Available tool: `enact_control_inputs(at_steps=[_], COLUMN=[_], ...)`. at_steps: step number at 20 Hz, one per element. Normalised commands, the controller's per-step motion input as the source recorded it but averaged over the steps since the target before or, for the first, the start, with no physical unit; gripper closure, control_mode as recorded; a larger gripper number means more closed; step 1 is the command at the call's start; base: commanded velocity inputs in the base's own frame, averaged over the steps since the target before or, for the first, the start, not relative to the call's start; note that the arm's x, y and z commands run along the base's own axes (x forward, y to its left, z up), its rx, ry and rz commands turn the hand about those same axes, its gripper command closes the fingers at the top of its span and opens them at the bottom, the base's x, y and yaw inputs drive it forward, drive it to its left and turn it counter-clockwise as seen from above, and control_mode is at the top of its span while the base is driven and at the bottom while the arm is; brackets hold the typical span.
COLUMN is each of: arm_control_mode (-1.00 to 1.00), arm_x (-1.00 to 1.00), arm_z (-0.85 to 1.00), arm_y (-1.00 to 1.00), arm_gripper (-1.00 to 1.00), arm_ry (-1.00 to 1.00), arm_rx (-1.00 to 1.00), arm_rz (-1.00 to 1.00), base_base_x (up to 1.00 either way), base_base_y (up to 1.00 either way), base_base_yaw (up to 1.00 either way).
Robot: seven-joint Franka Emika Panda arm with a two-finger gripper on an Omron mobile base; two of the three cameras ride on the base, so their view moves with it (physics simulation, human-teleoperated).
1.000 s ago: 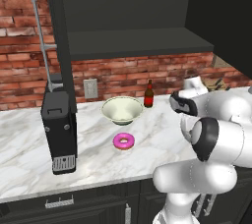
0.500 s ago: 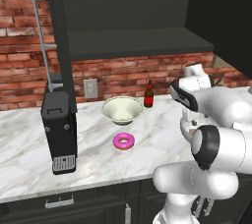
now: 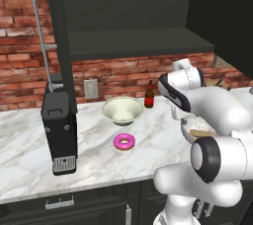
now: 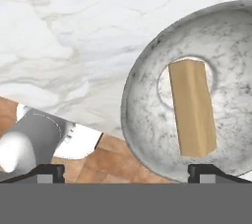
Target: Pick both bowls and place them on the counter. Then place the cream cheese stick in one bowl and place the donut in the other bowl.
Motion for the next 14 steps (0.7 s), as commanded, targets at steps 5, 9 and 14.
enact_control_inputs(at_steps=[5, 9, 14], arm_control_mode=[-1.00, -1.00, -1.00], arm_x=[-0.17, -0.28, -0.33], arm_z=[0.08, -0.02, -0.07], arm_y=[0.64, 0.48, 0.28], arm_gripper=[-1.00, -1.00, -1.00], arm_ry=[0.08, 0.01, 0.00], arm_rx=[0.00, 0.02, 0.05], arm_rz=[0.00, 0.00, 0.02], base_base_x=[0.00, 0.00, 0.00], base_base_y=[0.00, 0.00, 0.00], base_base_yaw=[0.00, 0.00, 0.00])
